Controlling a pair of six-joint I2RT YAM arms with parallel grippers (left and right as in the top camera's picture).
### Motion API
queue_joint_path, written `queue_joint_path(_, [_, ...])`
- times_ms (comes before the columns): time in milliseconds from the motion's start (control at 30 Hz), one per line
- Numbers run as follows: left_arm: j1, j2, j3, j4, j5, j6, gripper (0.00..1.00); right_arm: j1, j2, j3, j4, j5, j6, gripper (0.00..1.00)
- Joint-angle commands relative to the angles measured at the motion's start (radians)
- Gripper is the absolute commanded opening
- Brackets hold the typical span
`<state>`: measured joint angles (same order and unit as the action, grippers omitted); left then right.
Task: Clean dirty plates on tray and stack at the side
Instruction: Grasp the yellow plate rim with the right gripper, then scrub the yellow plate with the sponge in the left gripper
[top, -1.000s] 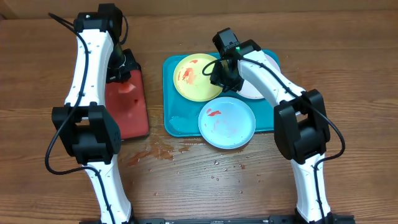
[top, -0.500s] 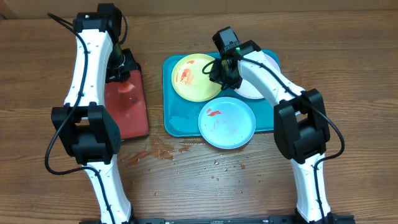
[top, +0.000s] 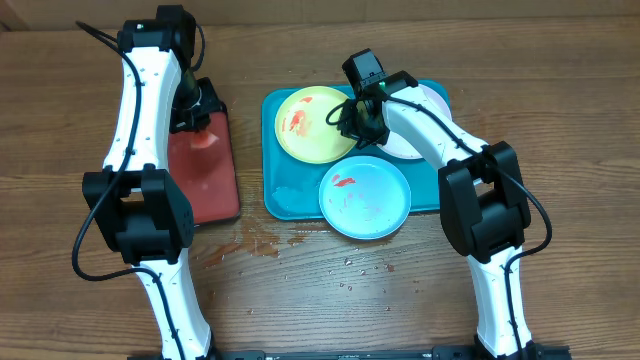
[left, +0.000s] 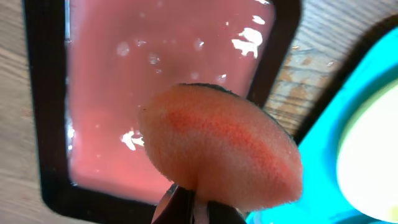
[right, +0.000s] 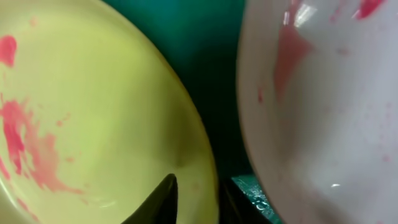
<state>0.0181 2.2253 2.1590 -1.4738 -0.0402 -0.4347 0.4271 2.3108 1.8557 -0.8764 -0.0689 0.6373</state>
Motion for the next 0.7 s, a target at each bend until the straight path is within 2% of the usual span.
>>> queue_joint_path(0, [-0.015, -0.024, 0.016, 0.014, 0.092, 0.064, 0.04, -0.002, 0.007, -0.005, 0.011, 0.009, -0.078, 0.11])
queue_joint_path(67, [-0.027, -0.024, 0.016, 0.016, 0.143, 0.11, 0.04, -0.002, 0.007, -0.005, 0.011, 0.008, -0.118, 0.04])
queue_joint_path(300, [-0.103, -0.024, 0.016, 0.017, 0.172, 0.123, 0.04, -0.003, 0.007, -0.005, -0.006, 0.018, -0.201, 0.04])
queue_joint_path(433, [-0.152, -0.021, 0.014, 0.049, 0.172, 0.063, 0.04, -0.003, 0.007, -0.003, -0.026, 0.039, -0.201, 0.04])
queue_joint_path(667, [-0.25, -0.021, -0.044, 0.204, 0.164, -0.019, 0.04, -0.003, 0.007, -0.002, -0.047, 0.042, -0.201, 0.04])
